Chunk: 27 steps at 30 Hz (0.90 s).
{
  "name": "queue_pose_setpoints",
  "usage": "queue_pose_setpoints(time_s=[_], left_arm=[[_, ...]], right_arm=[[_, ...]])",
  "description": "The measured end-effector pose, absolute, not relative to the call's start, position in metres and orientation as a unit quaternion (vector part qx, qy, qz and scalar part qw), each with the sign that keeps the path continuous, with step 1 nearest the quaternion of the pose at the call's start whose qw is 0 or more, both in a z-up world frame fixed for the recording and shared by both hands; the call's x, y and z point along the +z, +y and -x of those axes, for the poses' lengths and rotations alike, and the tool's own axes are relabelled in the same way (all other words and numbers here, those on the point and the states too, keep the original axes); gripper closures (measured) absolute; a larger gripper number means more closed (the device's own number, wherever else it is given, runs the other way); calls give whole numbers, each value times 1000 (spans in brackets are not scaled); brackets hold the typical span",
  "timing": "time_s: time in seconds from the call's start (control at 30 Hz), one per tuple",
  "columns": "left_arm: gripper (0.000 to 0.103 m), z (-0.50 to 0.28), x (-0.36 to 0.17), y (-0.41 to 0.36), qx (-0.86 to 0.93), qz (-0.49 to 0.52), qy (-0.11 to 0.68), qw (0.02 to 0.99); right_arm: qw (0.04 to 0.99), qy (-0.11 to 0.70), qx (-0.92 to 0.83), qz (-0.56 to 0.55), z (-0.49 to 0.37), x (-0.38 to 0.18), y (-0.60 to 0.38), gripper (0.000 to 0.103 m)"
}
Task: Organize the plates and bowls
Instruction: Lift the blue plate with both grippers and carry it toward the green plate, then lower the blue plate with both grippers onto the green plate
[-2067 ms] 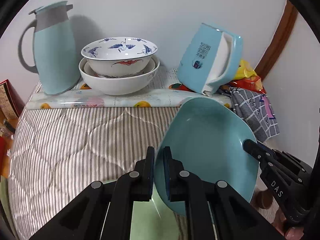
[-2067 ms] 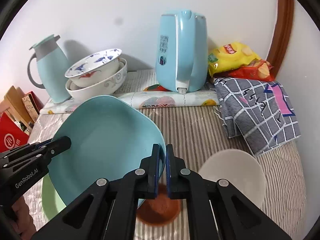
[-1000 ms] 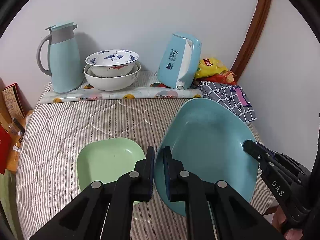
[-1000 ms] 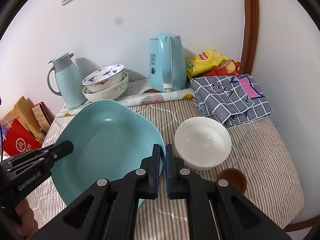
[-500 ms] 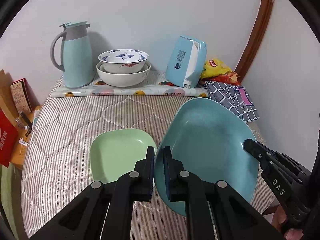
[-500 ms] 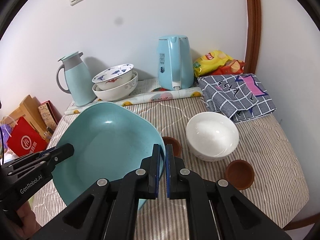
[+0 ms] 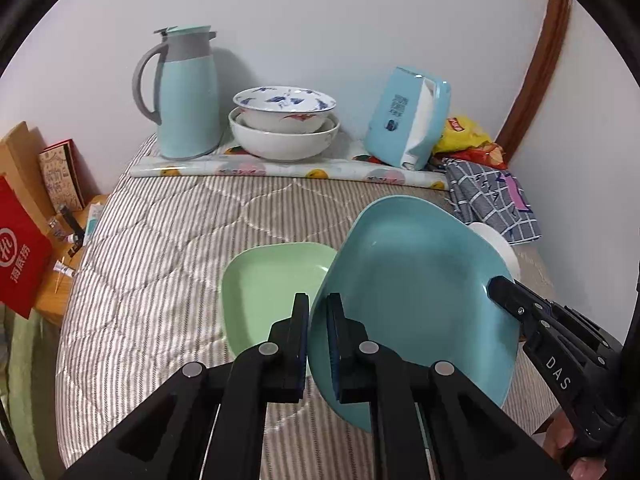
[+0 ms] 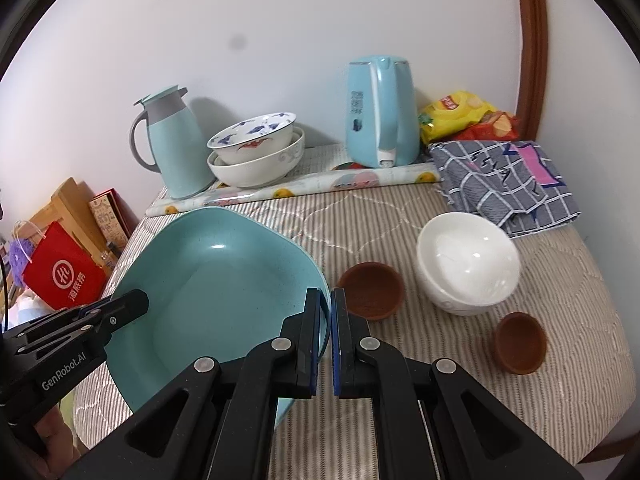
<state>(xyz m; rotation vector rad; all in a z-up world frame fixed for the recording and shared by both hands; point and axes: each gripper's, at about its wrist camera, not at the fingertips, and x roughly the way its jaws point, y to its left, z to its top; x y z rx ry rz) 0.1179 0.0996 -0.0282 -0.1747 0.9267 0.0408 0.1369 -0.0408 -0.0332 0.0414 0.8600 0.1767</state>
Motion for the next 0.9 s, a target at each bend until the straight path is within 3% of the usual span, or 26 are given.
queue_pose_setpoints(time_s=[0.9], left_arm=[[94, -139, -104, 166, 68, 113, 523, 842]], right_arm=[[858, 498, 127, 6, -181, -116, 23, 98]])
